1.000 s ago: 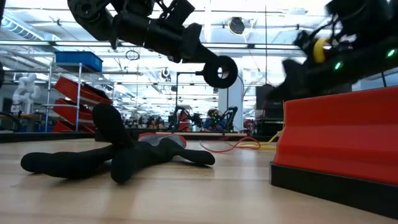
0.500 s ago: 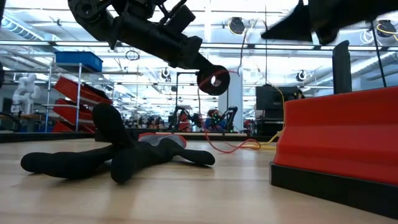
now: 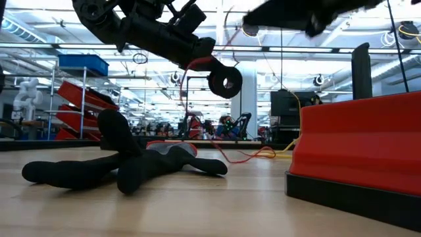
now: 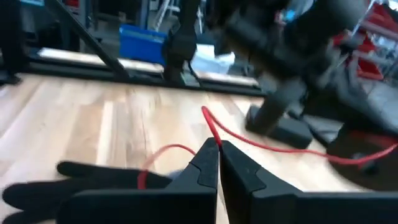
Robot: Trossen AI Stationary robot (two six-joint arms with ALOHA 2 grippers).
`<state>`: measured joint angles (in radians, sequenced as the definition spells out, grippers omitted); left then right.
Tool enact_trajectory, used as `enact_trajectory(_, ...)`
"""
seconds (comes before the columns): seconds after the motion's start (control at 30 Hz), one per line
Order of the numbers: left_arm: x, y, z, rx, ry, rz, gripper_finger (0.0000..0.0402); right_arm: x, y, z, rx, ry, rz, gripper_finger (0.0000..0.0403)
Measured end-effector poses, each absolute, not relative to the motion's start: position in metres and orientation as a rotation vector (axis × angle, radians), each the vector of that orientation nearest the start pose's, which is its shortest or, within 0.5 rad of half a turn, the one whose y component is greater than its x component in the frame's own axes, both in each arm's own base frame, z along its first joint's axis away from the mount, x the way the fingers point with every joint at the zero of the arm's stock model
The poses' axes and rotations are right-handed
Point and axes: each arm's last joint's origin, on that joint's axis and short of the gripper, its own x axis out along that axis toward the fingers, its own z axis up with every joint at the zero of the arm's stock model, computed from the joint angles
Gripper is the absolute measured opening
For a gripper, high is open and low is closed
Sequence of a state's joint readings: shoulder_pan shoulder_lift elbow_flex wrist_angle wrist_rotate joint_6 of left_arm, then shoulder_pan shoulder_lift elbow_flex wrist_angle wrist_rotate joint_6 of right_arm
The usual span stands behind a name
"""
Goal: Coil cords
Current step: Uncoil the red wire from the black spool
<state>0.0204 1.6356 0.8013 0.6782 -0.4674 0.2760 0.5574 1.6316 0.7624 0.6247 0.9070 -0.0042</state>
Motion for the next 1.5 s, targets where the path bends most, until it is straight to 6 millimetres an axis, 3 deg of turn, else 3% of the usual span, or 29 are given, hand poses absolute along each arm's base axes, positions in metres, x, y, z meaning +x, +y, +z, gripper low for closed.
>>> enact_trajectory(0.23, 0.34, 0.019, 0.22, 0.276, 0.121, 0.439, 0.0, 0.304, 0.135, 0.168, -0.145, 0.258, -0.358, 0.0)
enact_trajectory(0.47, 0.34, 0.019, 0.232, 0.278, 0.002, 0.454, 0.0, 0.31, 0.126, 0.16, -0.153, 0.283, -0.385, 0.0002)
enact_trajectory(0.7, 0.34, 0.018, 0.234, 0.281, -0.021, 0.448, 0.0, 0.3, 0.137, 0.16, -0.207, 0.298, -0.441, 0.0058)
enact_trajectory(0.9, 0.34, 0.016, 0.235, 0.284, -0.043, 0.381, 0.0, 0.272, 0.152, 0.173, -0.301, 0.279, -0.65, 0.0108)
enact_trajectory(1.13, 0.34, 0.011, 0.238, 0.34, -0.068, 0.33, 0.0, 0.24, 0.165, 0.204, -0.341, 0.202, -0.741, 0.0113)
enact_trajectory(1.27, 0.341, 0.004, 0.24, 0.369, -0.1, 0.277, 0.0, 0.236, 0.159, 0.215, -0.341, 0.203, -0.748, 0.0114)
enact_trajectory(1.5, 0.341, -0.004, 0.24, 0.38, -0.112, 0.217, 0.0, 0.244, 0.141, 0.217, -0.345, 0.236, -0.777, 0.0114)
